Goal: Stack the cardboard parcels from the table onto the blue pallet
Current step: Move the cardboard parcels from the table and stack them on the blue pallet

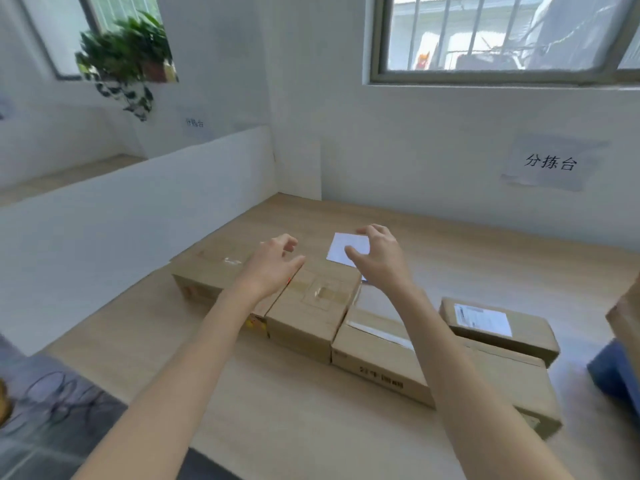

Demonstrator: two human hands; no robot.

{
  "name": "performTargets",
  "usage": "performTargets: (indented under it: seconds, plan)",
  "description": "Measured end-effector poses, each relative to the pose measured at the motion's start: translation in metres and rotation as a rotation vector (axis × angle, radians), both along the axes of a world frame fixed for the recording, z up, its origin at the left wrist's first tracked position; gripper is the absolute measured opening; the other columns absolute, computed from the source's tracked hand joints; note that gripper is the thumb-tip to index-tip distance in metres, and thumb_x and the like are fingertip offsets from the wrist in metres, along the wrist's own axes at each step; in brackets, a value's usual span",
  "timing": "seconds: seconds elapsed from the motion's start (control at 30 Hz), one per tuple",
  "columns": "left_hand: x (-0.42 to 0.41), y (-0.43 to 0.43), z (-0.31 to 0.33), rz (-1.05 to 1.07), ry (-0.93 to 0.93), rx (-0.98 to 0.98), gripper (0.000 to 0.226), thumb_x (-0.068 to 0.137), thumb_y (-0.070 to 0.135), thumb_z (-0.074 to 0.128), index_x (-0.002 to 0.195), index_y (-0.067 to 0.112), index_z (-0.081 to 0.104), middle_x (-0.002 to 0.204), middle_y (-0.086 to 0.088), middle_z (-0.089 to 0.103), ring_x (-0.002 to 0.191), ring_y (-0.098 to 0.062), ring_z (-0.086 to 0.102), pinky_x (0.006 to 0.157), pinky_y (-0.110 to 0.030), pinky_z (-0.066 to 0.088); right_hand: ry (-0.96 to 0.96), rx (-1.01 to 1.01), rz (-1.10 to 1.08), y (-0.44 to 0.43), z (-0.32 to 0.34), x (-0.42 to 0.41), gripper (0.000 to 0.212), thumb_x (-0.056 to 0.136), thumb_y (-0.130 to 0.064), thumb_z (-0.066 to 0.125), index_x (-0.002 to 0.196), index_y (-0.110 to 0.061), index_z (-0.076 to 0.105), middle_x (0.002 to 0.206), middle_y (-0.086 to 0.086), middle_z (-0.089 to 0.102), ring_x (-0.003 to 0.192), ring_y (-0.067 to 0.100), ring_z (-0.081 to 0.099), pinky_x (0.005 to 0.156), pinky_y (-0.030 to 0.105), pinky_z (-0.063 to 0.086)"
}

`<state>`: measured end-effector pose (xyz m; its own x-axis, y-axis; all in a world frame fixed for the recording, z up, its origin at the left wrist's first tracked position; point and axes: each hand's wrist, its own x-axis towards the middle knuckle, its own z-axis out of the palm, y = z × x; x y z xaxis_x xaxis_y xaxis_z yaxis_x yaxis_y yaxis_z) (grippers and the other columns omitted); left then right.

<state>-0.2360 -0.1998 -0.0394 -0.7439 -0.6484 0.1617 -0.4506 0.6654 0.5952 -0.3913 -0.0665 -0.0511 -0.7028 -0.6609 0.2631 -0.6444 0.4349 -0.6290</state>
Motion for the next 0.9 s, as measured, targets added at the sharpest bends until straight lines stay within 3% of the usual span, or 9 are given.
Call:
performTargets:
  seconds: [0.2,0.4,0.5,0.67,0.8,0.9]
  plan:
    - [0.049,-0.099,-0.023,0.129,-0.027,0.003,0.041,0.091,0.034,0.06,0.128,0.017,0.054,0.126,0.0,0.06,0.113,-0.016,0.056,0.098,-0.038,0.047,-0.008,0.078,0.12,-0.114,-0.019,0.042,0.048,0.092,-0.039,0.054,0.137,-0.022,0.047,0.148,-0.002,0.036,0.134,0.016,0.036,0.101,0.039,0.041]
    - [0.071,-0.215,-0.063,0.224,-0.08,0.046,0.05,0.09,0.03,0.061,0.136,0.015,0.047,0.135,-0.003,0.054,0.123,-0.02,0.05,0.103,-0.038,0.042,-0.038,0.146,0.193,-0.227,-0.057,0.057,0.049,0.091,-0.039,0.056,0.135,-0.019,0.047,0.147,0.001,0.037,0.133,0.02,0.038,0.103,0.042,0.04]
    - [0.075,-0.274,-0.086,0.259,-0.14,0.07,0.056,0.089,0.021,0.061,0.141,0.014,0.04,0.142,-0.005,0.046,0.13,-0.022,0.043,0.104,-0.037,0.039,-0.079,0.216,0.188,-0.28,-0.086,0.058,0.062,0.089,-0.046,0.056,0.142,-0.021,0.037,0.149,0.006,0.033,0.131,0.023,0.041,0.103,0.043,0.041]
    - [0.081,-0.35,-0.142,0.311,-0.228,0.13,0.061,0.087,0.013,0.062,0.143,0.012,0.036,0.144,-0.007,0.042,0.127,-0.026,0.044,0.102,-0.039,0.04,-0.146,0.335,0.18,-0.346,-0.138,0.06,0.072,0.086,-0.044,0.059,0.148,-0.024,0.027,0.151,0.006,0.031,0.141,0.026,0.025,0.11,0.045,0.034]
    - [0.081,-0.392,-0.189,0.279,-0.307,0.18,0.074,0.083,0.011,0.067,0.146,0.012,0.029,0.149,-0.008,0.03,0.132,-0.028,0.036,0.105,-0.04,0.037,-0.236,0.447,0.147,-0.38,-0.18,0.066,0.075,0.082,-0.048,0.062,0.145,-0.026,0.028,0.138,0.009,0.043,0.13,0.027,0.039,0.099,0.043,0.044]
    - [0.076,-0.428,-0.215,0.253,-0.342,0.213,0.086,0.077,0.01,0.073,0.148,0.015,0.024,0.153,-0.009,0.02,0.137,-0.032,0.027,0.109,-0.046,0.032,-0.275,0.517,0.099,-0.4,-0.208,0.068,0.089,0.081,-0.054,0.064,0.151,-0.028,0.015,0.15,0.012,0.032,0.141,0.029,0.026,0.108,0.048,0.036]
